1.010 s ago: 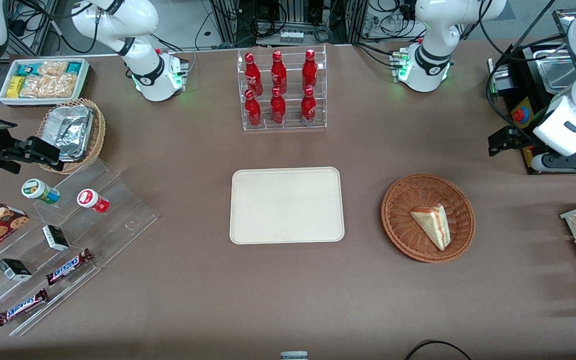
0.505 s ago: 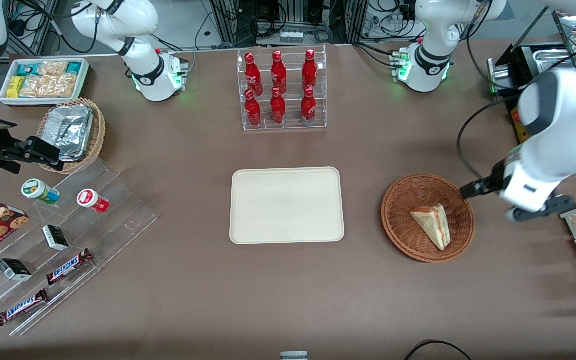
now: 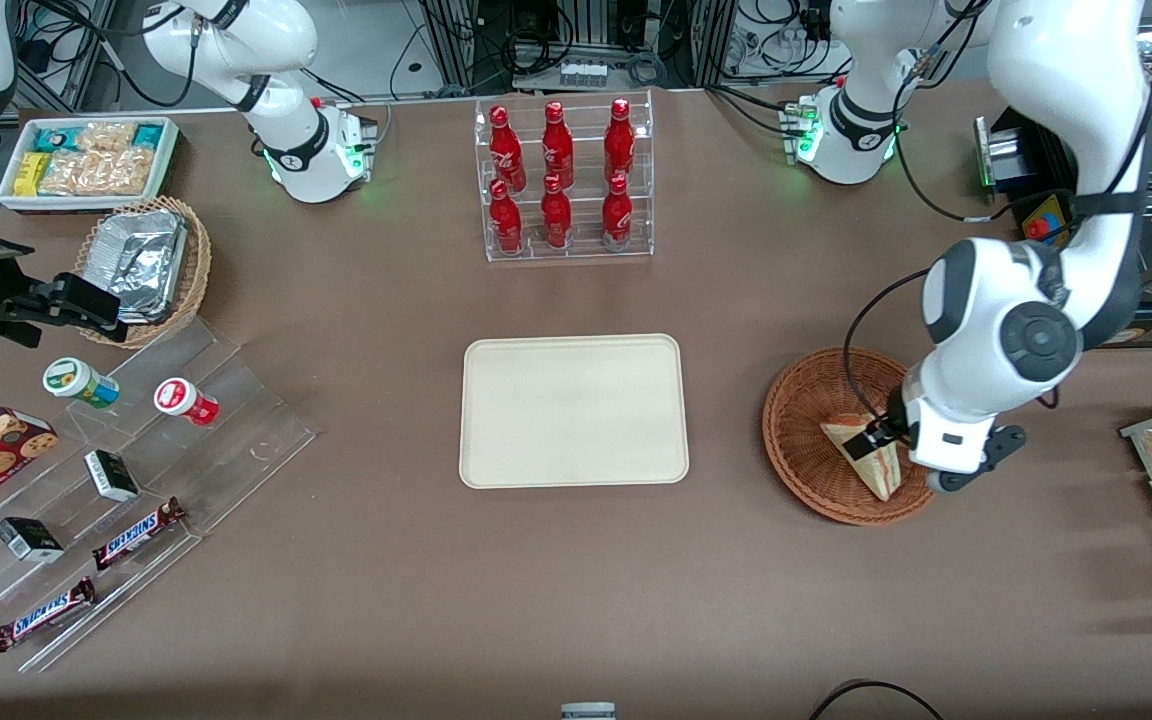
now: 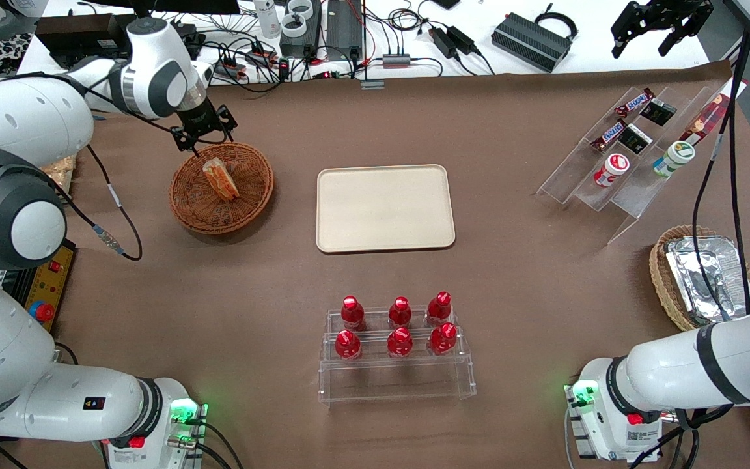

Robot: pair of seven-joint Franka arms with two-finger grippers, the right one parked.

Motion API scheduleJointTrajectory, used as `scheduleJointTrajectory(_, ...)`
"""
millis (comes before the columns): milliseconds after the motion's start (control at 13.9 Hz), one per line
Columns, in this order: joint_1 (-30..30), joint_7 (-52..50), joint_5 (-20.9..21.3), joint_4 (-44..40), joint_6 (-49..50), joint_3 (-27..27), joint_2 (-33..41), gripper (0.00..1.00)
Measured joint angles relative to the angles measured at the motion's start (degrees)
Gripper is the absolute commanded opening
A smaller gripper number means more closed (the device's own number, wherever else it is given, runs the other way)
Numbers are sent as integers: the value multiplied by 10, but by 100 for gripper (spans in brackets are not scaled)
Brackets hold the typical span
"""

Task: Place sandwich from basket to tray
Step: 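Lower the left gripper over the sandwich and close on it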

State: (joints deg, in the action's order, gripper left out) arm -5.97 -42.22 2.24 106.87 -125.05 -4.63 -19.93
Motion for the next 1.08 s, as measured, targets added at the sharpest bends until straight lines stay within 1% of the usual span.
scheduleJointTrajectory(216,0,-3,13,43,-51,11,-1,100)
scheduleJointTrajectory(361,1,-3,15,86,-112,24,-2,100)
scheduleJointTrajectory(433,2,-3,15,104,-140,28,-2,96)
scheduleJointTrajectory(505,2,-4,15,116,-156,30,-4,71)
scheduleJointTrajectory(577,1,-8,15,122,-165,31,-8,53)
scheduleJointTrajectory(649,1,-15,15,123,-171,30,-11,38)
scheduleJointTrajectory(794,0,-29,15,123,-172,29,-13,1)
scheduleJointTrajectory(866,0,-35,15,122,-172,28,-13,0)
scheduleJointTrajectory(1082,-5,-40,15,114,-156,27,-12,0)
